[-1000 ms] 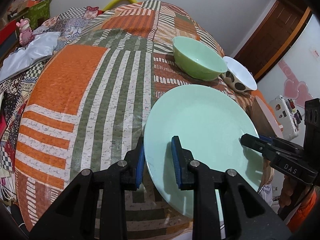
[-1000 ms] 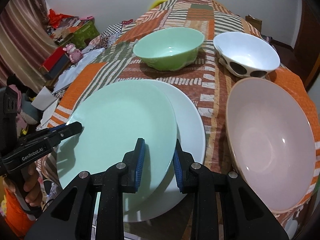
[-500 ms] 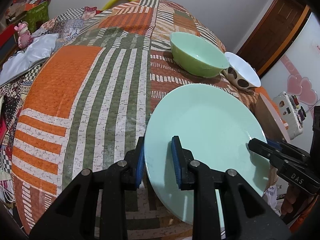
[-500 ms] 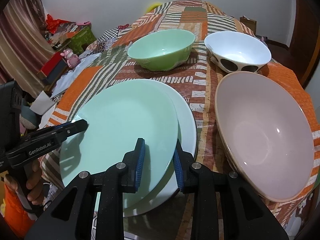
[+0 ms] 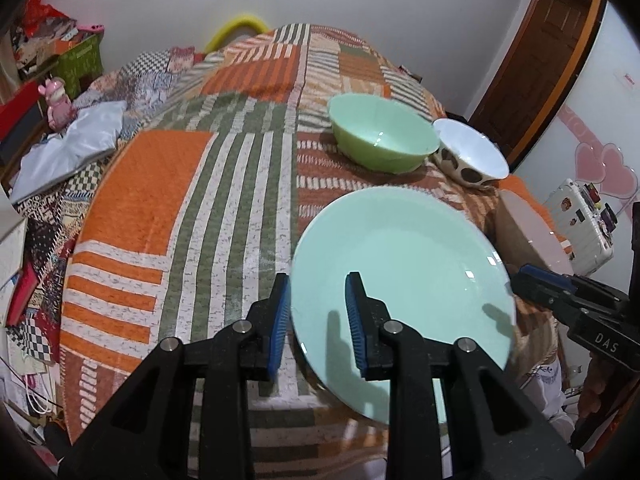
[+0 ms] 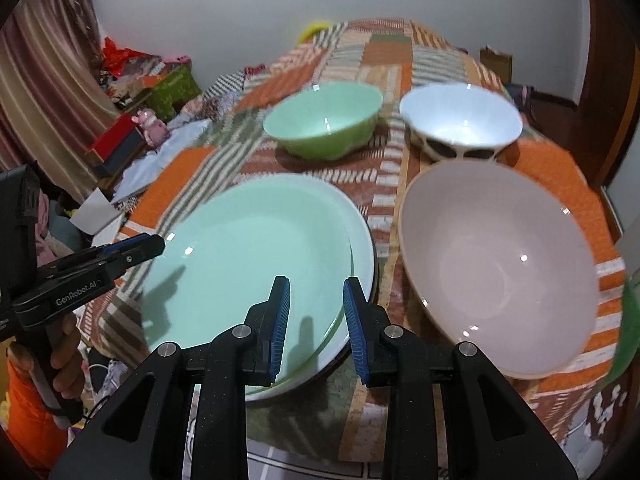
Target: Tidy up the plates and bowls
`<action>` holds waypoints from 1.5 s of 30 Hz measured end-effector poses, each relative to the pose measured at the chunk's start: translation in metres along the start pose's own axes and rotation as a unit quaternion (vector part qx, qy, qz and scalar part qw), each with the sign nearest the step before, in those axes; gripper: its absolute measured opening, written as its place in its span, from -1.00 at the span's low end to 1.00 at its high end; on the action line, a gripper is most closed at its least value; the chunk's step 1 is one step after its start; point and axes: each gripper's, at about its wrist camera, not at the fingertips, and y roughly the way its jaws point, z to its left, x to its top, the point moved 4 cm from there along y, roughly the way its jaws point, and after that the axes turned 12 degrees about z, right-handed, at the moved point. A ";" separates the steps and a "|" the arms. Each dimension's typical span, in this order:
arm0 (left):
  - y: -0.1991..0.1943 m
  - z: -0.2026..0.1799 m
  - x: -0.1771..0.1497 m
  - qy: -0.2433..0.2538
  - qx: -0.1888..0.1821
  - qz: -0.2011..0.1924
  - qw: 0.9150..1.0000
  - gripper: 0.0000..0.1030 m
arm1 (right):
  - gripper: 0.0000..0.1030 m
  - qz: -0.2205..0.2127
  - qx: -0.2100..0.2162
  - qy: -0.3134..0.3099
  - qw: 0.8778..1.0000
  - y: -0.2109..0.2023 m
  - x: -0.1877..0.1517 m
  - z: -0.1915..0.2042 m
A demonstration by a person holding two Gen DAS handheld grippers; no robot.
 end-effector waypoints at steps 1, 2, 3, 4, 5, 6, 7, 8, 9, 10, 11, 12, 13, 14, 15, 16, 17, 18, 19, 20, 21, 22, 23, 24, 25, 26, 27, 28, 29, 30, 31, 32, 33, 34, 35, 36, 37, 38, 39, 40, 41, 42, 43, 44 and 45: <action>-0.003 -0.002 0.000 0.001 -0.001 -0.003 1.000 -0.42 | -0.49 -0.006 -0.003 -0.004 1.000 -0.004 0.000 0.000; -0.007 -0.006 0.001 0.003 -0.001 -0.007 1.000 -0.40 | -0.49 -0.013 -0.007 -0.009 1.000 -0.008 0.001 0.000; -0.011 -0.010 0.000 0.006 -0.001 -0.011 1.000 -0.35 | -0.49 -0.021 -0.009 -0.013 1.000 -0.014 0.002 -0.001; -0.014 -0.014 0.000 0.009 0.000 -0.014 1.000 -0.28 | -0.49 -0.026 -0.012 -0.014 1.000 -0.018 0.003 -0.002; -0.018 -0.019 0.001 0.013 0.001 -0.016 1.000 -0.22 | -0.49 -0.031 -0.016 -0.015 0.999 -0.021 0.004 -0.005; -0.021 -0.024 0.002 0.016 0.003 -0.019 1.000 -0.11 | -0.48 -0.037 -0.019 -0.014 0.999 -0.026 0.006 -0.009; -0.024 -0.028 0.003 0.020 0.003 -0.023 1.000 -0.07 | -0.46 -0.041 -0.021 -0.014 0.999 -0.030 0.008 -0.012; -0.027 -0.034 0.004 0.025 0.004 -0.028 0.999 -0.05 | -0.38 -0.046 -0.024 -0.013 0.999 -0.033 0.009 -0.016; -0.029 -0.040 0.005 0.031 0.004 -0.031 0.999 -0.04 | -0.25 -0.053 -0.029 -0.009 0.998 -0.038 0.011 -0.022; -0.031 -0.046 0.007 0.036 0.003 -0.034 0.999 -0.03 | -0.18 -0.059 -0.032 -0.007 0.998 -0.041 0.012 -0.027; -0.032 -0.052 0.008 0.041 0.002 -0.036 0.999 -0.03 | -0.11 -0.066 -0.036 -0.003 0.997 -0.046 0.013 -0.032; -0.033 -0.059 0.010 0.046 0.000 -0.037 0.998 -0.02 | -0.11 -0.073 -0.040 0.002 0.997 -0.051 0.014 -0.040; -0.033 -0.066 0.012 0.050 -0.002 -0.038 0.998 -0.02 | -0.11 -0.074 -0.042 0.003 0.996 -0.053 0.014 -0.043; -0.032 -0.071 0.013 0.054 -0.004 -0.038 0.998 -0.02 | -0.11 -0.073 -0.045 0.005 0.996 -0.055 0.015 -0.049; -0.031 -0.077 0.015 0.058 -0.006 -0.038 0.998 -0.02 | -0.11 -0.072 -0.049 0.009 0.996 -0.057 0.015 -0.058; -0.030 -0.084 0.017 0.063 -0.008 -0.038 0.997 -0.02 | -0.11 -0.072 -0.051 0.009 0.996 -0.059 0.015 -0.059; -0.028 -0.092 0.019 0.069 -0.011 -0.037 0.997 -0.02 | -0.11 -0.068 -0.053 0.009 0.996 -0.059 0.014 -0.065; -0.026 -0.097 0.019 0.073 -0.013 -0.037 0.997 -0.02 | -0.11 -0.065 -0.056 0.010 0.996 -0.060 0.014 -0.071; -0.023 -0.105 0.021 0.079 -0.016 -0.035 0.996 -0.02 | -0.11 -0.065 -0.057 0.011 0.996 -0.061 0.013 -0.075; -0.021 -0.111 0.022 0.082 -0.018 -0.033 0.996 -0.02 | -0.11 -0.064 -0.061 0.013 0.996 -0.061 0.012 -0.081; -0.017 -0.118 0.024 0.087 -0.021 -0.030 0.996 -0.02 | -0.11 -0.062 -0.062 0.013 0.996 -0.063 0.011 -0.085; -0.014 -0.124 0.025 0.091 -0.023 -0.027 0.995 -0.02 | -0.11 -0.061 -0.063 0.013 0.996 -0.063 0.011 -0.089; -0.009 -0.130 0.027 0.096 -0.025 -0.024 0.995 -0.02 | -0.11 -0.059 -0.064 0.014 0.996 -0.064 0.010 -0.094; -0.004 -0.137 0.029 0.102 -0.027 -0.020 0.994 -0.02 | -0.10 -0.058 -0.066 0.016 0.996 -0.064 0.009 -0.099; -0.001 -0.143 0.029 0.106 -0.028 -0.017 0.994 -0.02 | -0.10 -0.057 -0.069 0.019 0.996 -0.065 0.009 -0.103; 0.003 -0.150 0.029 0.110 -0.030 -0.013 0.993 -0.02 | -0.10 -0.057 -0.073 0.023 0.995 -0.065 0.008 -0.108; 0.007 -0.155 0.030 0.112 -0.032 -0.009 0.993 -0.02 | -0.10 -0.056 -0.074 0.029 0.995 -0.065 0.008 -0.114; 0.012 -0.160 0.031 0.115 -0.034 -0.004 0.993 -0.02 | -0.10 -0.054 -0.072 0.033 0.995 -0.065 0.007 -0.118; 0.016 -0.164 0.032 0.117 -0.035 0.000 0.992 -0.02 | -0.10 -0.050 -0.068 0.040 0.996 -0.064 0.007 -0.125; 0.020 -0.169 0.032 0.120 -0.036 0.004 0.992 -0.02 | -0.10 -0.044 -0.064 0.050 0.996 -0.061 0.006 -0.132; 0.024 -0.172 0.033 0.122 -0.038 0.007 0.992 -0.02 | -0.10 -0.039 -0.060 0.056 0.996 -0.059 0.005 -0.138; 0.027 -0.176 0.033 0.125 -0.039 0.011 0.991 -0.02 | -0.10 -0.036 -0.057 0.060 0.996 -0.057 0.005 -0.142; 0.031 -0.179 0.034 0.127 -0.041 0.015 0.991 -0.02 | -0.10 -0.030 -0.051 0.067 0.996 -0.054 0.004 -0.148; 0.035 -0.183 0.035 0.129 -0.042 0.019 0.991 -0.02 | -0.10 -0.026 -0.047 0.072 0.996 -0.051 0.002 -0.152; 0.038 -0.185 0.035 0.131 -0.042 0.024 0.990 -0.02 | -0.10 -0.020 -0.042 0.078 0.996 -0.048 0.002 -0.156; 0.041 -0.187 0.035 0.132 -0.042 0.027 0.990 0.00 | -0.10 -0.014 -0.035 0.083 0.996 -0.044 0.000 -0.160; 0.044 -0.188 0.035 0.132 -0.042 0.030 0.990 0.05 | -0.10 -0.010 -0.032 0.086 0.996 -0.041 -0.001 -0.162; 0.048 -0.190 0.036 0.132 -0.041 0.034 0.990 0.06 | -0.10 -0.005 -0.028 0.088 0.996 -0.039 -0.002 -0.163; 0.052 -0.191 0.037 0.131 -0.041 0.038 0.990 0.06 | -0.10 0.000 -0.022 0.087 0.996 -0.035 -0.003 -0.164; 0.056 -0.193 0.036 0.130 -0.042 0.043 0.990 0.06 | -0.10 0.002 -0.019 0.086 0.996 -0.034 -0.004 -0.165; 0.059 -0.193 0.037 0.129 -0.042 0.047 0.990 0.06 | -0.10 0.004 -0.016 0.084 0.996 -0.031 -0.005 -0.164; 0.062 -0.194 0.036 0.128 -0.043 0.051 0.990 0.06 | -0.10 0.006 -0.014 0.081 0.997 -0.030 -0.006 -0.163; 0.065 -0.194 0.036 0.127 -0.043 0.054 0.989 0.06 | -0.10 0.007 -0.012 0.079 0.997 -0.028 -0.007 -0.162; 0.068 -0.195 0.036 0.127 -0.043 0.058 0.989 0.06 | -0.10 0.008 -0.010 0.078 0.997 -0.027 -0.008 -0.162; 0.071 -0.195 0.036 0.127 -0.044 0.061 0.989 0.06 | -0.10 0.009 -0.006 0.077 0.997 -0.026 -0.008 -0.161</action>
